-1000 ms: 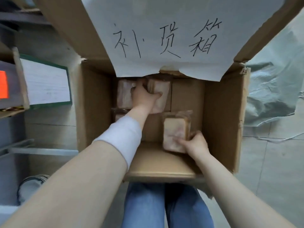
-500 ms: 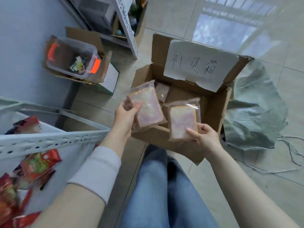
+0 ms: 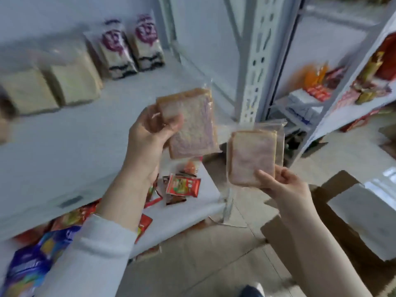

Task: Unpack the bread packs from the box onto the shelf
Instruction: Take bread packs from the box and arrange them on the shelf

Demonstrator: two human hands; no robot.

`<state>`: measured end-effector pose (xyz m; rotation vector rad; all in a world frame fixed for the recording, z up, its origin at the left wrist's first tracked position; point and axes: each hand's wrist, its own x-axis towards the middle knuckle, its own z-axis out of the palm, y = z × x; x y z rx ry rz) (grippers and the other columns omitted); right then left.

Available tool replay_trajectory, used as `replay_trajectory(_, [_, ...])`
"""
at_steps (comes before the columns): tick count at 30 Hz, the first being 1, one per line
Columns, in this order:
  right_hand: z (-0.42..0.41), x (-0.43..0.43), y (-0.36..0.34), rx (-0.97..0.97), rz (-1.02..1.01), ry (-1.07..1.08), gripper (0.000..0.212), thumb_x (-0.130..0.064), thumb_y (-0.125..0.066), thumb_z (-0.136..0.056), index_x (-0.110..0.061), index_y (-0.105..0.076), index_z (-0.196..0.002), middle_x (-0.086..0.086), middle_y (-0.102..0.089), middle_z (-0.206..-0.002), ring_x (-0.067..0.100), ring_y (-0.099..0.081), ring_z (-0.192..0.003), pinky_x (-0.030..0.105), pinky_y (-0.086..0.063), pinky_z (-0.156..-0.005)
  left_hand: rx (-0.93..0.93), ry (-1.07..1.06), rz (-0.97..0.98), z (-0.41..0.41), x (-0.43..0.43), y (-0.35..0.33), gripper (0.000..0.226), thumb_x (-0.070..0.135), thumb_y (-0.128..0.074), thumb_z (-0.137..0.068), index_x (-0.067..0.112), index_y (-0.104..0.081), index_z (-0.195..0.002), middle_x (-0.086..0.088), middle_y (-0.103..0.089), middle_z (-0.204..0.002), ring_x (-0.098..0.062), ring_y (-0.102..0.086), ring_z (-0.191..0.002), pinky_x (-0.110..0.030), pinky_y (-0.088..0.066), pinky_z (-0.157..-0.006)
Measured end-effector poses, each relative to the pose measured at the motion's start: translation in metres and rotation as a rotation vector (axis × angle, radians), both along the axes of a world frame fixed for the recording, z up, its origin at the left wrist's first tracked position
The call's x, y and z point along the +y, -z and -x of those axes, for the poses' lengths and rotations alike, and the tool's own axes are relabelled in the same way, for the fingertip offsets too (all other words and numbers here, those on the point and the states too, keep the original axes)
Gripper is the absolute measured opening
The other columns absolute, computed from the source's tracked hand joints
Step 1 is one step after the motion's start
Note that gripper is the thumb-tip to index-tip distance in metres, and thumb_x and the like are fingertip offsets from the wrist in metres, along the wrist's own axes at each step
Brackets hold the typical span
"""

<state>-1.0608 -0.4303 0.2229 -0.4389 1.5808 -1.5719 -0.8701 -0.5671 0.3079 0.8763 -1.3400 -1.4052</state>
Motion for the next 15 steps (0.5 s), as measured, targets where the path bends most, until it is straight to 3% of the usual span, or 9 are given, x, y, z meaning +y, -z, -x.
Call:
replay_trajectory(5, [-0.141,-0.078,-0.054,0.09,0.139,-0.165,0.014,-0.012,-0.075,-0.072,-0.01,-0.066,-0.083,0.003,-0.072,-0.075,0.016,-0.069,-0.07,0.026,-0.058,-0.068,0.014,-0.205,0.074,-0.183,-0.03,-0.042,0.022,0.005,-0.063,-0.082,0.026,-0.059,-0.086,0.017,-0.07,-0.073,0.002,-0.066,-0.072,-0.017,-0.051,-0.056])
replay_trajectory(8, [-0.231,-0.115,-0.064,0.043,0.147,-0.292,0.018,-0.012,-0.074,-0.073,-0.006,-0.064,-0.087,0.011,-0.07,-0.082,0.021,-0.069,-0.074,0.028,-0.058,-0.071,-0.007,-0.345,0.061,-0.28,-0.039,-0.048,0.022,0.004,-0.063,-0.083,0.025,-0.06,-0.088,0.015,-0.07,-0.074,0.0,-0.066,-0.074,-0.018,-0.052,-0.061])
replay_trajectory(12, [-0.331,-0.155,-0.065,0.03,0.139,-0.399,0.021,-0.008,-0.074,-0.073,-0.004,-0.063,-0.09,0.009,-0.071,-0.079,0.016,-0.07,-0.067,0.021,-0.057,-0.06,-0.035,-0.511,0.026,-0.382,-0.055,-0.036,0.021,0.004,-0.065,-0.081,0.022,-0.061,-0.09,0.006,-0.068,-0.086,-0.009,-0.064,-0.08,-0.031,-0.052,-0.08])
replay_trajectory(15, [-0.389,-0.186,-0.063,0.039,0.149,-0.457,0.021,-0.007,-0.075,-0.073,-0.008,-0.061,-0.089,0.004,-0.07,-0.075,0.013,-0.069,-0.064,0.021,-0.057,-0.059,-0.031,-0.621,0.008,-0.436,-0.076,-0.02,0.026,0.002,-0.065,-0.081,0.019,-0.055,-0.098,0.003,-0.065,-0.088,-0.002,-0.064,-0.074,-0.021,-0.053,-0.074])
